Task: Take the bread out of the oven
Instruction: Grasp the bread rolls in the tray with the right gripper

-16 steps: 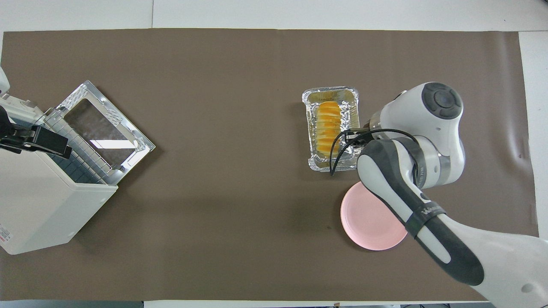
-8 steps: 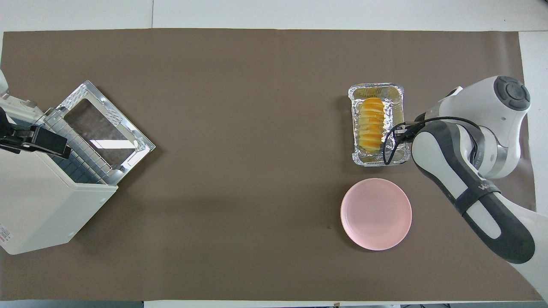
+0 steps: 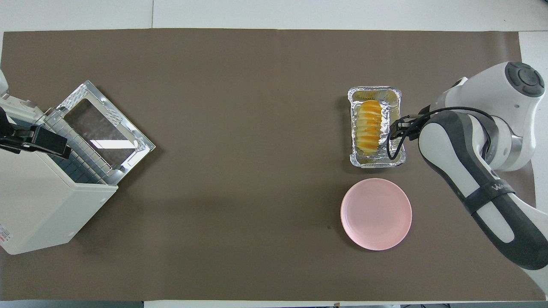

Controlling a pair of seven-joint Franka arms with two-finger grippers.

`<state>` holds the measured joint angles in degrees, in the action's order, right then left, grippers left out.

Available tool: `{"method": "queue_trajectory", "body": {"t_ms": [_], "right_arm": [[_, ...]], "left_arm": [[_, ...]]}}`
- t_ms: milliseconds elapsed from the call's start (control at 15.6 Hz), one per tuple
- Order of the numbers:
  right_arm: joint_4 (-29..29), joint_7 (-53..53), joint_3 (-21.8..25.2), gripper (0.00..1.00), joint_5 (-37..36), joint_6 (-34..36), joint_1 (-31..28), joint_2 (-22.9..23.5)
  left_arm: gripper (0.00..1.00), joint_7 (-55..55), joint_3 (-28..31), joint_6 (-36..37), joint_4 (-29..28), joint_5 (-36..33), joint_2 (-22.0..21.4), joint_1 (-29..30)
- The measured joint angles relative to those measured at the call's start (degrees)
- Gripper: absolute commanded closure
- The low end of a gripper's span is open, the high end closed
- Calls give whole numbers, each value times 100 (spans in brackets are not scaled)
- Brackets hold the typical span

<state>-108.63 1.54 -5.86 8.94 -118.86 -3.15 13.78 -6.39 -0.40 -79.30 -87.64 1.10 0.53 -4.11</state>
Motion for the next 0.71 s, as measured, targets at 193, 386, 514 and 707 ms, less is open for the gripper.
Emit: {"method": "queue_trajectory", "body": {"t_ms": [193,386,514,707], "right_arm": [[78,-237,-13,0,0,-178,284,5],[1,-461,-17,0,-1,-421,549,137],[-69,-461,0,0,-1,-582,541,212],[-300,-461,27,0,-1,-920,493,267]], "left_arm": [[0,0,0,0,0,0,0,0],[0,0,0,0,0,0,0,0],[0,0,0,0,0,0,0,0],[0,0,0,0,0,0,0,0]]}}
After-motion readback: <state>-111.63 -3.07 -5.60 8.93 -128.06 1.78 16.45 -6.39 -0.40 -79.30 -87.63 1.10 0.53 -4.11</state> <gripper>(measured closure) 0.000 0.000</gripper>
